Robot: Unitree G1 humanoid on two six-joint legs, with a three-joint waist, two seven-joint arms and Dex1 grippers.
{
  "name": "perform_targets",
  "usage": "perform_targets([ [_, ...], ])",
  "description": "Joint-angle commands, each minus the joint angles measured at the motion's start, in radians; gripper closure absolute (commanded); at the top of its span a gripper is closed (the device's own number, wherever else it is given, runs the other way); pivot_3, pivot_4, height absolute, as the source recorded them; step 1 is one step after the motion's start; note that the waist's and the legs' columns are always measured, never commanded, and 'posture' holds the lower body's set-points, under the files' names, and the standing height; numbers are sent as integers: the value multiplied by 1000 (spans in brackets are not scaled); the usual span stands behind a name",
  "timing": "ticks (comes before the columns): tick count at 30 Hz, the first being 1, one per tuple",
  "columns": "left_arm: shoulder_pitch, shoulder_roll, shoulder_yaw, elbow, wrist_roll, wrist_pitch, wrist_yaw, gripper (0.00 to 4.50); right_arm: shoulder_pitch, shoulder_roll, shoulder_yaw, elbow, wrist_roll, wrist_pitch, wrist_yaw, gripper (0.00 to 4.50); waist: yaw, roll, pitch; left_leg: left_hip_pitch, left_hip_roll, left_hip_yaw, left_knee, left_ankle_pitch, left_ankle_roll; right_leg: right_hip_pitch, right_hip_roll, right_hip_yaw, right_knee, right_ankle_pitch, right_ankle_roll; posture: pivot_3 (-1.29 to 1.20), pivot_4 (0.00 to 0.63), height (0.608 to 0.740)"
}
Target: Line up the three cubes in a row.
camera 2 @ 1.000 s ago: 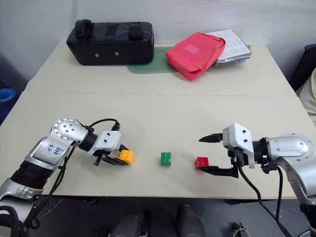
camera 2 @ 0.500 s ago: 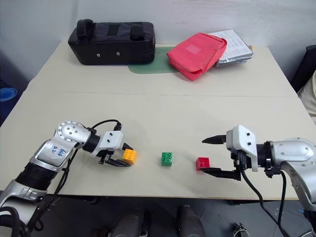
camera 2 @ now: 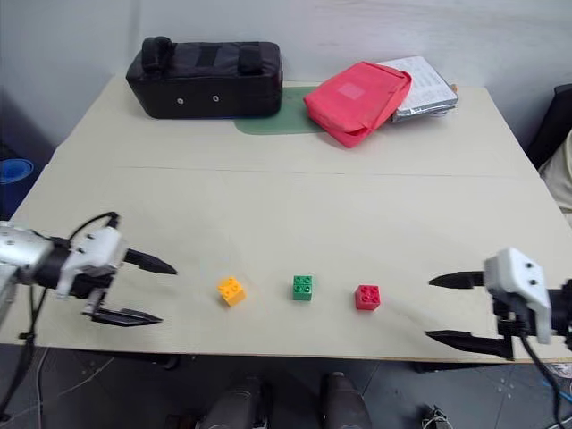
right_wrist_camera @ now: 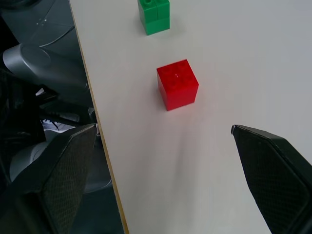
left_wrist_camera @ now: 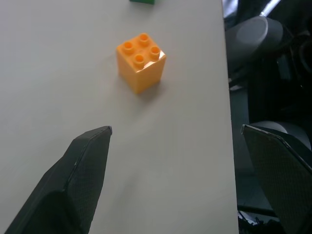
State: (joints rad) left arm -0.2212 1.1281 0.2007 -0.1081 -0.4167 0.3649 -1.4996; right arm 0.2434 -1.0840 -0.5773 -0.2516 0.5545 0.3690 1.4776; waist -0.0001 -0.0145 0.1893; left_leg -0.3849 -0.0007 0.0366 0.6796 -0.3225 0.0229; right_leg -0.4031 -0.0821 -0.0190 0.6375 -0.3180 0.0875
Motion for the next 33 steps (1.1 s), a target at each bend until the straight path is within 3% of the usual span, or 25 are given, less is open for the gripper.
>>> perform_targets([
  [1,5,24,75,1,-37,4,4,14,-16,-7,-29,29,2,-30,15,0,-1,0,0,0,0,0,0,0,0,0,0,0,0,0,0,0,150,740],
  [9,-8,-53,-38,-92,17,15,141,14,-135,20,125,-15,4,-42,-58,0,-5,1,0,1,0,1,-3,2,-5,-1,1,0,0,0,-1,0,150,740],
  [14,67,-141,-78,-221,39,170,356,14,-183,28,171,-118,52,8,-103,0,-3,1,0,0,0,1,-3,2,-5,-2,1,1,1,0,0,0,150,740],
  [21,172,-234,-123,-412,24,312,538,14,-265,28,241,-222,122,93,-166,0,1,1,0,-1,0,0,-3,2,-4,-3,1,1,1,0,0,0,150,740],
  [26,171,-332,-190,-440,98,371,725,14,-329,38,304,-249,136,110,-188,0,0,1,0,-1,0,0,-2,2,-5,-2,1,1,1,0,0,0,150,740],
  [33,144,-421,-261,-413,140,364,823,14,-361,30,329,-251,137,112,-187,0,2,1,0,-1,0,0,-2,2,-5,-2,1,1,1,0,0,0,150,740],
])
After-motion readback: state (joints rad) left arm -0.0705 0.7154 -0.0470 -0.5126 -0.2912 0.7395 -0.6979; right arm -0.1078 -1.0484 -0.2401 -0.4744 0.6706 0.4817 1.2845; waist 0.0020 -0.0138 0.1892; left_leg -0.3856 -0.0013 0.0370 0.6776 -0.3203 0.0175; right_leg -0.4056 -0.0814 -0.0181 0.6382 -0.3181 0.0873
